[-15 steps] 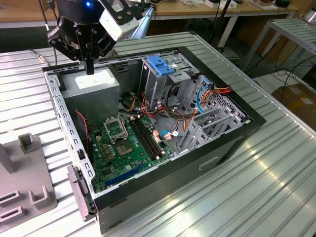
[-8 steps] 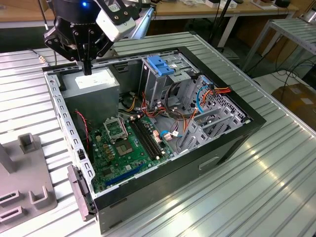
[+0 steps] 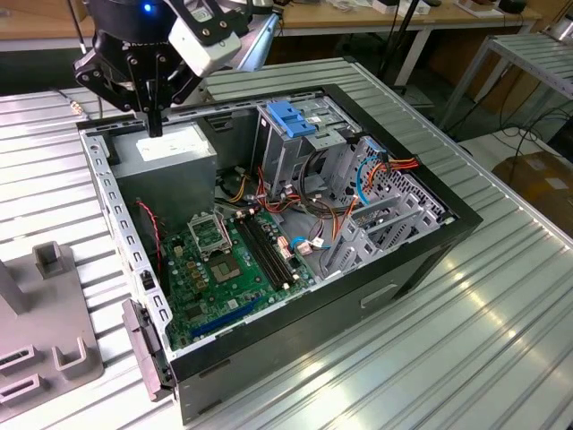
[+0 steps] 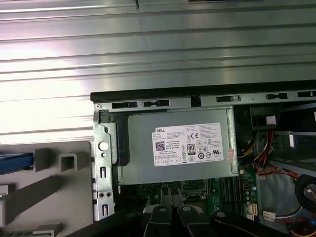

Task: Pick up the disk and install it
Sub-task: 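Reach for the disk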

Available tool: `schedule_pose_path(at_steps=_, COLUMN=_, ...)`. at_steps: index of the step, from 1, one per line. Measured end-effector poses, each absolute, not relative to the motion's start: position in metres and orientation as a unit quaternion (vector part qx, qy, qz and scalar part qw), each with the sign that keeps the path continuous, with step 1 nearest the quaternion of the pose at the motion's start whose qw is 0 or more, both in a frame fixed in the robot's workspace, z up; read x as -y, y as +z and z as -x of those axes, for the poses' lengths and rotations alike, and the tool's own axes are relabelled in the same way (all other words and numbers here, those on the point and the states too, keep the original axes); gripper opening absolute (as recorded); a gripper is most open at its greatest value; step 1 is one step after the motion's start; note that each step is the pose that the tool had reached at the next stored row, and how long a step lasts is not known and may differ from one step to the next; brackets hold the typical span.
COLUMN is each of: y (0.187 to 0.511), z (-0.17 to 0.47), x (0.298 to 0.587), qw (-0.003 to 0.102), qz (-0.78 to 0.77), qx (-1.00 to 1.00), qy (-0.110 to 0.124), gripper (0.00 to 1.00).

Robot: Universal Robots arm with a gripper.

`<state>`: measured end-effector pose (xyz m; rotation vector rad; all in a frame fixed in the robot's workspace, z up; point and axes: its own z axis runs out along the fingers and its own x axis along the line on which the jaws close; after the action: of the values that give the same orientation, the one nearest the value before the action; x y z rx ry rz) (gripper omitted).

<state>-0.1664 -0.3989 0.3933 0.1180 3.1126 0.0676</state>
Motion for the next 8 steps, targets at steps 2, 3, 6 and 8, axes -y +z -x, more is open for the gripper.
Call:
schedule_pose_path(at_steps=2, y=0.3933, z=0.1683, x=0.399, qw=0.013, qz=-0.038, qx=-0.999, qy=0.022, gripper=0.1)
schedule_pose_path(at_steps=3, y=0.3933, z=0.1697, x=0.3989, qw=0.013, qz=-0.038, qx=-0.999, qy=0.022, gripper=0.1)
schedule_pose_path(at_steps=6, y=0.3933, z=0.1726, x=0.3989, qw=0.013, qz=-0.038, qx=-0.999, qy=0.022, gripper=0.1)
schedule_pose_path(at_steps=8, y=0.3933, z=0.1739, x=0.3989, qw=0.013, qz=-0.038, qx=-0.999, qy=0.022, gripper=0.1)
